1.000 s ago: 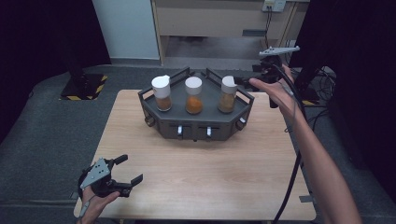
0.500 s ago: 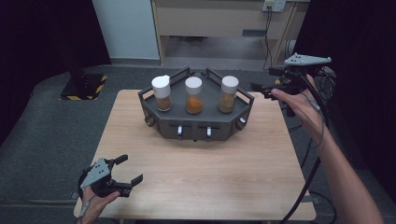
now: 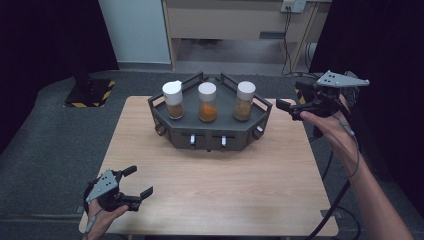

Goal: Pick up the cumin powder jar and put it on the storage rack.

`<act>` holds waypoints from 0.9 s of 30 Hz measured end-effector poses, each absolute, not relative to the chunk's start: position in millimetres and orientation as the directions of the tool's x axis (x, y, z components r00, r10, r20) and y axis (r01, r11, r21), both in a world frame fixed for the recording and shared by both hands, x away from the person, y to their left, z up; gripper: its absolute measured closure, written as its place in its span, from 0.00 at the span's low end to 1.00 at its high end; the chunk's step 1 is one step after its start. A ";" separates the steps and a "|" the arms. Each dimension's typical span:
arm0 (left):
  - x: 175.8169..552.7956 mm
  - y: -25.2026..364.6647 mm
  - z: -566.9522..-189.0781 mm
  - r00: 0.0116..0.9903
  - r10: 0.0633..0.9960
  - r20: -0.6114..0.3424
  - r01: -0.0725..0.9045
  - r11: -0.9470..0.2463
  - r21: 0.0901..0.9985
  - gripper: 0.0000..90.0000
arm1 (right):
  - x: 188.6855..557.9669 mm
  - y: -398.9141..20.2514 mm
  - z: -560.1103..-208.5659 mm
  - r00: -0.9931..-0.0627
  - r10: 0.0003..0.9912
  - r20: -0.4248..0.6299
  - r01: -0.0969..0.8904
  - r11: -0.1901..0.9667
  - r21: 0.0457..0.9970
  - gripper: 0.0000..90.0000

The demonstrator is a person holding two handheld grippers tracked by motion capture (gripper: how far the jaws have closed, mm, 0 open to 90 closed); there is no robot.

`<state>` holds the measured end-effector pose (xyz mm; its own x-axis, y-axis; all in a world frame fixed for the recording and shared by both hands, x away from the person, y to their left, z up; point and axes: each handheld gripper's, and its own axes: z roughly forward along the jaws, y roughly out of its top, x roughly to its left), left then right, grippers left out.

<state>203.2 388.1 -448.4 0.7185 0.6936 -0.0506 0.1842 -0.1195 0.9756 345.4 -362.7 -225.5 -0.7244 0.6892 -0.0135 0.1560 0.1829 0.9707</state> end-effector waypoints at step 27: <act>201.6 388.0 -448.1 0.716 0.696 -0.047 0.181 -0.119 0.976 0.02 | 278.7 -378.7 -298.8 -0.709 0.702 -0.067 0.092 0.187 0.978 0.02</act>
